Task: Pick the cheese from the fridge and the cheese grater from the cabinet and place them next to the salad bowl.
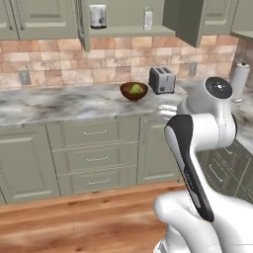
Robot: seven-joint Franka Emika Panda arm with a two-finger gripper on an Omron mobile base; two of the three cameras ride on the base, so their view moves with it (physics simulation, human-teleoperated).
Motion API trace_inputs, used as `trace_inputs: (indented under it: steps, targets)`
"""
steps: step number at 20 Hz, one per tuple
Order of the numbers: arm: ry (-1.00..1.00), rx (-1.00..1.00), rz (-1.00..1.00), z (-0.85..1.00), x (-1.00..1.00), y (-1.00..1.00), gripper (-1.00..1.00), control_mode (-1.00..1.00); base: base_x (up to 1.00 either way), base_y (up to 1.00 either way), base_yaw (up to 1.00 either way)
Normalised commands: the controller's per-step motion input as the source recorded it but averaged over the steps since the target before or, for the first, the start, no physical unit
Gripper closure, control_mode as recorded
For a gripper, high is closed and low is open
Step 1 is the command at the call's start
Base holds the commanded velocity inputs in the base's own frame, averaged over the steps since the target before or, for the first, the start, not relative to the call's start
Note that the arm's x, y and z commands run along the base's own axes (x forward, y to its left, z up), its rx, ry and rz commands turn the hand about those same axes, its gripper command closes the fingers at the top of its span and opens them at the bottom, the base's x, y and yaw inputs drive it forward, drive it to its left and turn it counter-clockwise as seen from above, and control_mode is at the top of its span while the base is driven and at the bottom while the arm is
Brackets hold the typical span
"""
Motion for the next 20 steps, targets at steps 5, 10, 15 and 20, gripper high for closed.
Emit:
trace_inputs:
  steps: [5, 10, 15, 20]
  targets:
    - [0.00, 0.00, 0.00, 0.00, 0.00, 0.00, 1.00, 1.00, 0.81, -0.15, 0.00]
    - [0.00, 0.00, 0.00, 0.00, 0.00, 0.00, 1.00, 1.00, 0.74, -0.13, 0.00]
    - [0.00, 0.00, 0.00, 0.00, 0.00, 0.00, 1.00, 1.00, 0.72, -0.13, 0.00]
    - [0.00, 0.00, 0.00, 0.00, 0.00, 0.00, 1.00, 1.00, 0.66, -0.07, 0.00]
